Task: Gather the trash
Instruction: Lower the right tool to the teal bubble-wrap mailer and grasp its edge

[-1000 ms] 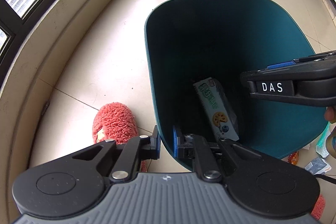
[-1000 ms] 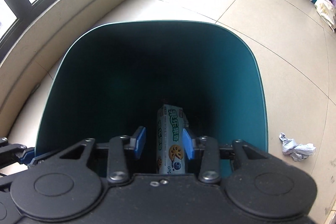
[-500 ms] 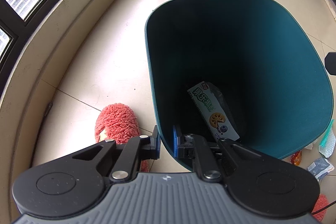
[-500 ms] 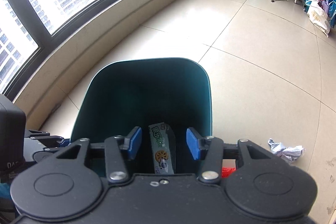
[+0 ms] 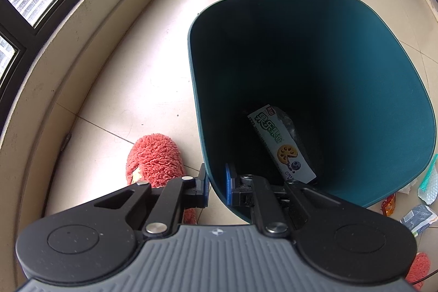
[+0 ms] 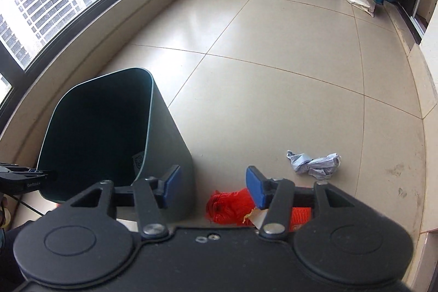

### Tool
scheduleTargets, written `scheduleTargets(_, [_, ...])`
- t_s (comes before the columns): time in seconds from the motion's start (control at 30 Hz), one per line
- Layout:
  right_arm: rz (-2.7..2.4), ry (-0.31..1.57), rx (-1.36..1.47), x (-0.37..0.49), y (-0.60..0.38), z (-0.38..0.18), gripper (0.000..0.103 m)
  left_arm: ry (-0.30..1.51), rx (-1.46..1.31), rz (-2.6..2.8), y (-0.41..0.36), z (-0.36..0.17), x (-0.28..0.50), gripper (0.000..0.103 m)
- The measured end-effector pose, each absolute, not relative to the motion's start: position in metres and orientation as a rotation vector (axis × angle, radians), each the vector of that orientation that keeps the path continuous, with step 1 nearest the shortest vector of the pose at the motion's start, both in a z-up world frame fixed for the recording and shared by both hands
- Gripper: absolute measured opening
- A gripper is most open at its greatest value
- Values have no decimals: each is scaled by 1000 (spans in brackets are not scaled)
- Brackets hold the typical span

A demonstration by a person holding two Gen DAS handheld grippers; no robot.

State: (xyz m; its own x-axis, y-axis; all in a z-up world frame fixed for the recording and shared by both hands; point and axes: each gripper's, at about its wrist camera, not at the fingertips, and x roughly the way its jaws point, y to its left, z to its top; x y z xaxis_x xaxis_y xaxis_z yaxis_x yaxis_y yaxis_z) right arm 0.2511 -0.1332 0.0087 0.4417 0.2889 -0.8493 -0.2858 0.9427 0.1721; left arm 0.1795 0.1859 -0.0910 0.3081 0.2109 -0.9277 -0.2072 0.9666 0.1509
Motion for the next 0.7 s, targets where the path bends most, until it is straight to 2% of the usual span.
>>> scheduleTargets(0.33, [189,1219,33,264,-203,-78,65,1237,-6,276,189,-92,183,11])
scheduleTargets(0.4, [141,1255,24,270,-219,-96,80,1236,-4,276,188,-92,182,11])
scheduleTargets(0.43, [118,1263,15,272,-224,-102,83,1237,-5,276,188,-92,182,11])
scheduleTargets(0.57, [-47,1328,46,280,-255,-143,85,1237,-5,275,189,-92,182,11])
scheduleTargets(0.7, [-182,1393,192,284,-285,-192,85,1236,-8,277,189,-92,180,11])
